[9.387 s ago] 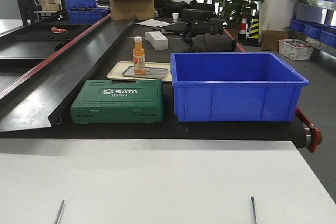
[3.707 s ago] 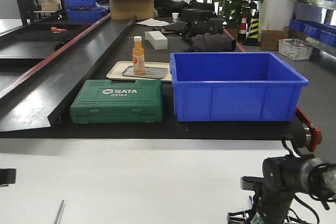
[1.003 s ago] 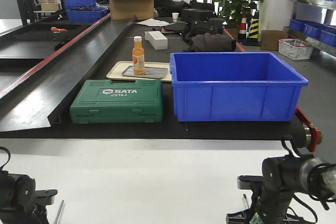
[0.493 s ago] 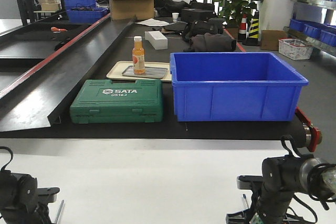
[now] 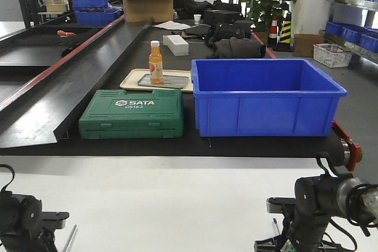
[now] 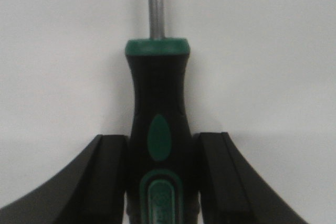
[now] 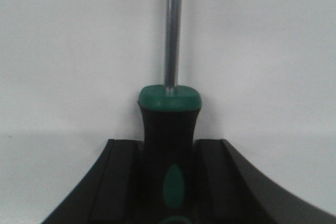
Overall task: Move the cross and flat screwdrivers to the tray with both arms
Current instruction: 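Lift both screwdrivers upright off the table with both grippers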
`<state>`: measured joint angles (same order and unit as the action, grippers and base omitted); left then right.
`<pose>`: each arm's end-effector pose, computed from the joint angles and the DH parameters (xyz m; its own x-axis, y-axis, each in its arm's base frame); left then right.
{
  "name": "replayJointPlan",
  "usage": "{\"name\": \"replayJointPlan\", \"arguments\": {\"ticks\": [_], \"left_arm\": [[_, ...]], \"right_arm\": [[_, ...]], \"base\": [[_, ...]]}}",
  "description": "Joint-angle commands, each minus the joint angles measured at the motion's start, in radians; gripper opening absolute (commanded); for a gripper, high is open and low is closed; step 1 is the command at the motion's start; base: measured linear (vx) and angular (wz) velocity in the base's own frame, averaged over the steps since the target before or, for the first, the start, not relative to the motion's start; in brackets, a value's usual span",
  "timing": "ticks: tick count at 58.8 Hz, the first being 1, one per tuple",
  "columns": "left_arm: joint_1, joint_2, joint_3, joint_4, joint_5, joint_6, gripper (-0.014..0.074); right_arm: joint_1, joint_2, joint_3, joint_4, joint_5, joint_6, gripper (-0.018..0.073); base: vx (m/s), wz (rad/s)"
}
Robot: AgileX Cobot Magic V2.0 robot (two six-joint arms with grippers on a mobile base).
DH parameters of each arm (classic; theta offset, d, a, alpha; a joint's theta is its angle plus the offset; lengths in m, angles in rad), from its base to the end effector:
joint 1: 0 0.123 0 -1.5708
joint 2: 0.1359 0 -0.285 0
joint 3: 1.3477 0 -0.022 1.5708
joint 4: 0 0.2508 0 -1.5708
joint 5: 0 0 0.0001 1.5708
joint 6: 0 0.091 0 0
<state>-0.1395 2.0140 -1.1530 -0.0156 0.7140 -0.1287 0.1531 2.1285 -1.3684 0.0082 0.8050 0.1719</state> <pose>0.3546 -0.0507 0.1113 -0.9967 -0.0014 -0.0807 0.0003 0.9998 -0.0217 0.3956 0.0616 0.1124 -0.9956 0.0251 -0.0903 0.0232 0.9995 0.0222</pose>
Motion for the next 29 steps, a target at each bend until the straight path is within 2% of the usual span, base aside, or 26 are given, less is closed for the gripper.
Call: {"name": "replayJointPlan", "arguments": {"ticks": [1,11,29], "left_arm": [[-0.004,-0.033,-0.009,-0.017,0.018,0.009,-0.0006],[-0.004,-0.101,-0.009,-0.017,-0.046,0.011,-0.0004],[-0.004,-0.335,-0.009,-0.016,-0.14,0.024,-0.0003]], "right_arm": [[-0.005,-0.037,-0.016,0.005,-0.026,-0.021,-0.0011],[-0.005,-0.08,-0.016,0.005,-0.03,-0.029,-0.0011],[-0.004,-0.308,-0.016,0.005,-0.07,-0.029,-0.001]], "base": [[0.0,0.0],[0.0,0.0],[0.0,0.0]]}}
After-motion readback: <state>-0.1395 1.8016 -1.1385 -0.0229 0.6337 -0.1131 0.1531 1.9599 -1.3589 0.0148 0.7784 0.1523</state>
